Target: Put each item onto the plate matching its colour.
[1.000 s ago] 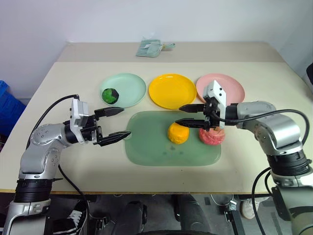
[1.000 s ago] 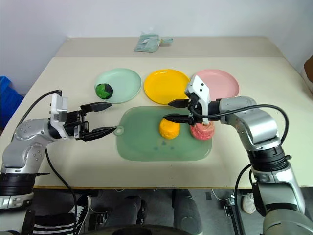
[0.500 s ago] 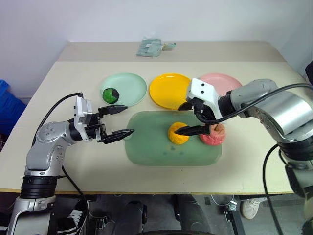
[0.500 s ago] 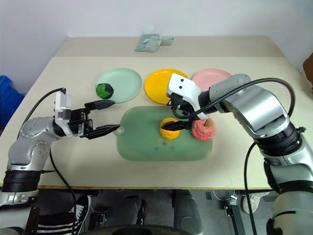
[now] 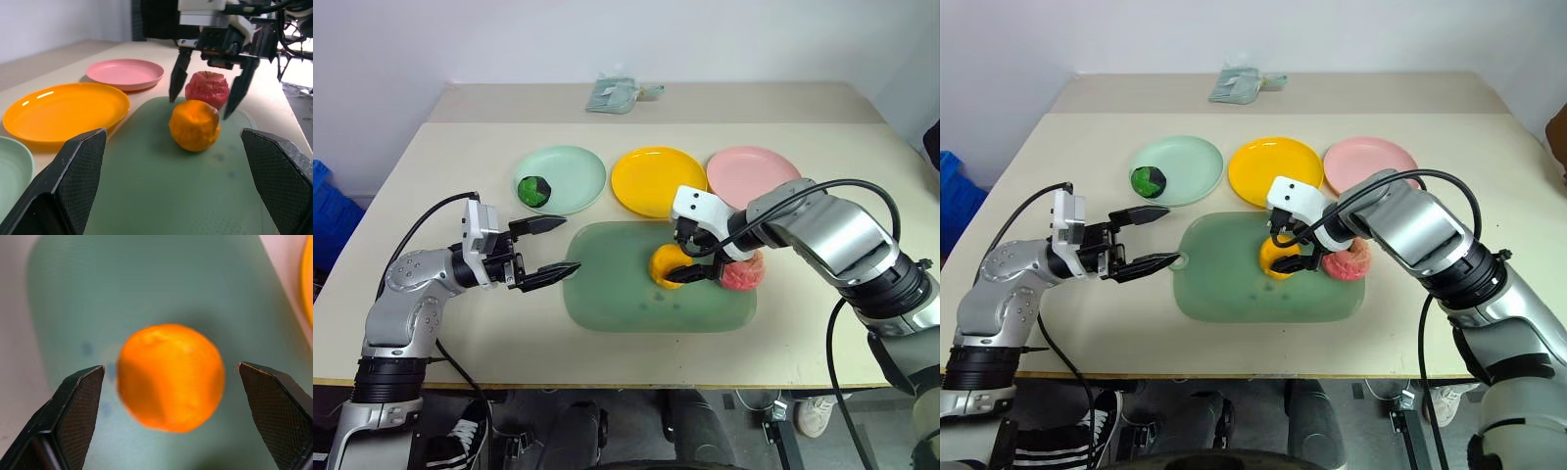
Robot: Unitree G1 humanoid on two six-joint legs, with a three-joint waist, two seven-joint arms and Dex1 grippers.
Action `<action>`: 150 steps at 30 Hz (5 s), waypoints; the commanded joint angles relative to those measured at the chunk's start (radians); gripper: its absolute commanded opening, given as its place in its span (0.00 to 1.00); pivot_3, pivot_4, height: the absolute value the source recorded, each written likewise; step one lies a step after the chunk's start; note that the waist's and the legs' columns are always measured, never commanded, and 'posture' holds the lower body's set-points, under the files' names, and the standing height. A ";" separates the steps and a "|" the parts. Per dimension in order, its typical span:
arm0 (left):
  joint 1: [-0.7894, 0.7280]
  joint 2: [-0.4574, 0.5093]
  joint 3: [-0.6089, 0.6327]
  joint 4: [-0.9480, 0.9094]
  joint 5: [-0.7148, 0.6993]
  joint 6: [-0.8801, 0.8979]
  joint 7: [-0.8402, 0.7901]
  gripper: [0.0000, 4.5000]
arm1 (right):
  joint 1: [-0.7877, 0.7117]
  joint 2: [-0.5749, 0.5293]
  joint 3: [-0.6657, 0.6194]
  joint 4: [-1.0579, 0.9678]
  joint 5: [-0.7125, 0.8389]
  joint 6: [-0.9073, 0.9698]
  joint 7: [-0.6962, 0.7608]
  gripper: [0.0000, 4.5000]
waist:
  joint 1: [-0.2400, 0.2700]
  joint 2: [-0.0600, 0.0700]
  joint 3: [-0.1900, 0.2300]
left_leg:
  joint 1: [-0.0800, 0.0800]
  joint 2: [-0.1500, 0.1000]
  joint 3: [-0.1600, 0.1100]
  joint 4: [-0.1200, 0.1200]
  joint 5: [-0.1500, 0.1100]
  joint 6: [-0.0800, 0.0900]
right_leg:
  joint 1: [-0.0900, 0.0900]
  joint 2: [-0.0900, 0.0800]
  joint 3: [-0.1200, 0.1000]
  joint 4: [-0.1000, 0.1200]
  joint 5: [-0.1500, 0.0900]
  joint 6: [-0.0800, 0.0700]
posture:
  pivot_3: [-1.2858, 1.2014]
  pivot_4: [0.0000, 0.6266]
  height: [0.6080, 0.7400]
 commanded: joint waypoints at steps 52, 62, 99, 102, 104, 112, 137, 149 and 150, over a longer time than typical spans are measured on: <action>0.024 0.041 -0.039 -0.211 -0.111 0.187 0.050 1.00 | 0.099 -0.317 -0.194 -0.007 0.013 -0.207 0.353 0.98 | -0.022 0.001 0.001 | -0.007 -0.001 0.001 0.001 -0.002 0.005 | -0.007 0.000 0.000 0.002 0.000 0.000 | 0.52 0.24 1.00; -0.004 0.032 -0.052 -0.186 -0.098 0.185 0.031 1.00 | 0.160 -0.275 -0.181 0.074 -0.086 -0.262 0.245 0.98 | -0.024 0.001 0.001 | 0.002 0.001 0.001 0.000 -0.002 0.004 | 0.001 0.001 0.000 0.002 0.000 0.000 | 0.52 0.24 1.00; 0.002 0.029 -0.044 -0.193 -0.102 0.183 0.052 1.00 | 0.186 -0.351 -0.138 0.115 -0.242 -0.366 0.342 0.98 | 0.001 0.001 0.001 | 0.001 0.000 0.001 0.000 -0.002 0.004 | 0.001 0.000 0.000 0.000 0.000 0.000 | 0.52 0.24 1.00; 0.002 0.028 -0.046 -0.190 -0.097 0.179 0.050 1.00 | 0.182 -0.353 -0.142 0.112 -0.250 -0.365 0.349 0.98 | 0.001 0.001 0.001 | 0.001 0.000 0.001 0.000 -0.002 0.004 | 0.001 0.000 0.000 0.000 0.000 0.000 | 0.52 0.24 1.00; 0.000 0.027 -0.046 -0.191 -0.099 0.181 0.051 1.00 | 0.179 -0.359 -0.141 0.107 -0.260 -0.369 0.353 0.98 | 0.001 0.001 0.001 | 0.001 0.000 0.001 0.000 -0.002 0.004 | 0.001 0.000 0.000 0.000 0.000 0.000 | 0.52 0.24 1.00; -0.001 0.020 -0.047 -0.193 -0.099 0.182 0.051 1.00 | 0.220 -0.389 -0.114 0.105 -0.293 -0.376 0.375 0.98 | 0.002 0.001 0.001 | 0.001 0.000 0.001 0.000 -0.002 0.004 | 0.001 0.000 0.000 0.000 0.000 0.000 | 0.52 0.24 1.00; -0.090 -0.080 0.017 -0.167 -0.144 0.148 0.154 1.00 | 0.018 -0.122 -0.240 0.430 -0.422 -0.601 0.075 0.74 | -0.002 0.001 0.001 | 0.002 0.000 0.001 0.000 0.002 -0.003 | 0.001 0.000 0.000 0.002 0.000 0.000 | 0.52 0.24 1.00; -0.103 -0.099 -0.082 -0.092 0.074 0.086 0.262 1.00 | -0.179 0.154 -0.340 1.143 -0.496 -0.944 -0.440 0.74 | -0.005 0.001 0.001 | -0.001 -0.001 0.002 -0.001 0.002 -0.002 | -0.002 0.000 0.001 0.001 0.000 -0.001 | 0.52 0.24 1.00; -0.099 -0.099 -0.079 -0.103 0.068 0.092 0.264 1.00 | -0.189 0.168 -0.353 1.176 -0.487 -0.957 -0.451 0.85 | -0.006 0.001 0.001 | -0.001 -0.001 0.002 -0.001 0.002 -0.002 | -0.003 0.000 0.002 0.001 0.000 -0.001 | 0.52 0.24 1.00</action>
